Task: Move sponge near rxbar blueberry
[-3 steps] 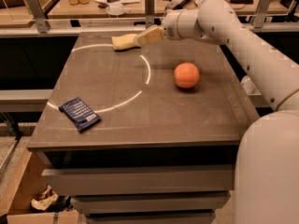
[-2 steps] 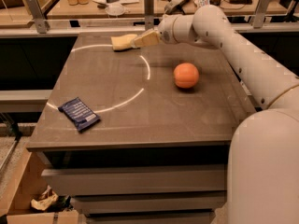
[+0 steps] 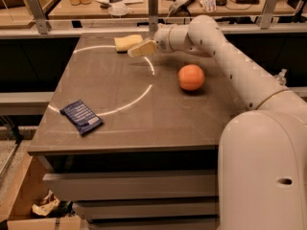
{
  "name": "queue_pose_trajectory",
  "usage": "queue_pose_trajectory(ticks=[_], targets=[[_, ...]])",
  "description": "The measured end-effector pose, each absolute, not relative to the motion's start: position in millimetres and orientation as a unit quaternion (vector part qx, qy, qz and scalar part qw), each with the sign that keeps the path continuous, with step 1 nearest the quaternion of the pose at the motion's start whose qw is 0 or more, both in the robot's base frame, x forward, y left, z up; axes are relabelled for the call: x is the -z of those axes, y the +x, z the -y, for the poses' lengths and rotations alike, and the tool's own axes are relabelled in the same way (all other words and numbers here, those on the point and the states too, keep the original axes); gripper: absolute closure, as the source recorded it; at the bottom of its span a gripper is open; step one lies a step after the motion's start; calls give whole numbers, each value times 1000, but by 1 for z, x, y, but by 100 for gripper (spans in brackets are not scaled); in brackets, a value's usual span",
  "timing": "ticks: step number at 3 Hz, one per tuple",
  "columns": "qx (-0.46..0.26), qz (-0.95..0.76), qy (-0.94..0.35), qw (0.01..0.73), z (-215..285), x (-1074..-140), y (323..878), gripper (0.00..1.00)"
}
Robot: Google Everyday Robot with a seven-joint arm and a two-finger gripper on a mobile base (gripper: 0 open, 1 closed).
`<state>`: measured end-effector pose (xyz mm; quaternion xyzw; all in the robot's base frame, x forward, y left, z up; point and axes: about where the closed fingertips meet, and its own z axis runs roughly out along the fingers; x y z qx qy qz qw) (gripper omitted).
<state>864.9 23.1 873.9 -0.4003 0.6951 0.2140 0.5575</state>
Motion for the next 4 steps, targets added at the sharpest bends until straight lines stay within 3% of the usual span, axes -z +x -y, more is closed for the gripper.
queue_pose_trajectory(ticks=[1,4], targets=[[-220,-698,-406,547,-31,-863,873,0],[-293,-724,-382,493,-62,-837,874,69]])
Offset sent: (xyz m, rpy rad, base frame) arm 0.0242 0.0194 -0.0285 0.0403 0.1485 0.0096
